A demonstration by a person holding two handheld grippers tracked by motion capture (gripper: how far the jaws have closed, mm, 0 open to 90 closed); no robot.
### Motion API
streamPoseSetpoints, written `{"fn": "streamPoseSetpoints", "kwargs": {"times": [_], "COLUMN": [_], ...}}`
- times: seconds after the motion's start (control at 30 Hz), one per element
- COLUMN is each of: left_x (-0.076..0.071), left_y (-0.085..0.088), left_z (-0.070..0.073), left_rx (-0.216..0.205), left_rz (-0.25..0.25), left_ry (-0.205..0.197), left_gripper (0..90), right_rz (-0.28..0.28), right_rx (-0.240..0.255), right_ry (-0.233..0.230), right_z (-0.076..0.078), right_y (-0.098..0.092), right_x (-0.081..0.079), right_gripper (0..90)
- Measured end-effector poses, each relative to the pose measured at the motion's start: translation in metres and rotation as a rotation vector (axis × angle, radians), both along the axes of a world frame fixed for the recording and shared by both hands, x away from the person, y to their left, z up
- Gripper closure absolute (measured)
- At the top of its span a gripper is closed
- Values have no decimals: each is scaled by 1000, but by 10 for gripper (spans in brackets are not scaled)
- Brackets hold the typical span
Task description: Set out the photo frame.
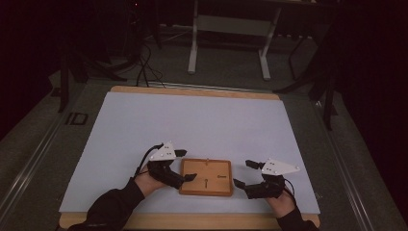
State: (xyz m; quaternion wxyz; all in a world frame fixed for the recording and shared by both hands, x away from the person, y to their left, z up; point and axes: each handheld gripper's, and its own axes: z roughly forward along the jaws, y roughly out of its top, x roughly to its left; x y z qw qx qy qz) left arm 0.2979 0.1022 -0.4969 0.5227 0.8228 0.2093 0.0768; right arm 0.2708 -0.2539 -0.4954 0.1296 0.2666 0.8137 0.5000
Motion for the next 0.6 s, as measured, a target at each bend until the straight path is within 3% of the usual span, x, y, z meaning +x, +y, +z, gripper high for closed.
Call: {"fn": "streamPoseSetpoints", "kwargs": {"times": [0.13,0.3,0.4,0.6], "left_x": [9,17,21,32], "left_y": [-13,-22,-27,-40], "left_z": [-3,-5,-8,-19], "left_rx": [17,32,40,80], "left_rz": [-23,-24,-43,-19], "left_ry": [-9,-17,-23,-1], "left_gripper": [145,198,323,418], "right_rz": [-9,23,29,50], "right_rx": [-13,-1,-15,29], "right_ry": [-21,-7,-7,-7], "right_z": [-1,-3,-8,-7], "right_y": [-1,-1,3,6], "right_x": [-7,-11,-13,-16], "right_gripper": [157,157,137,137]}}
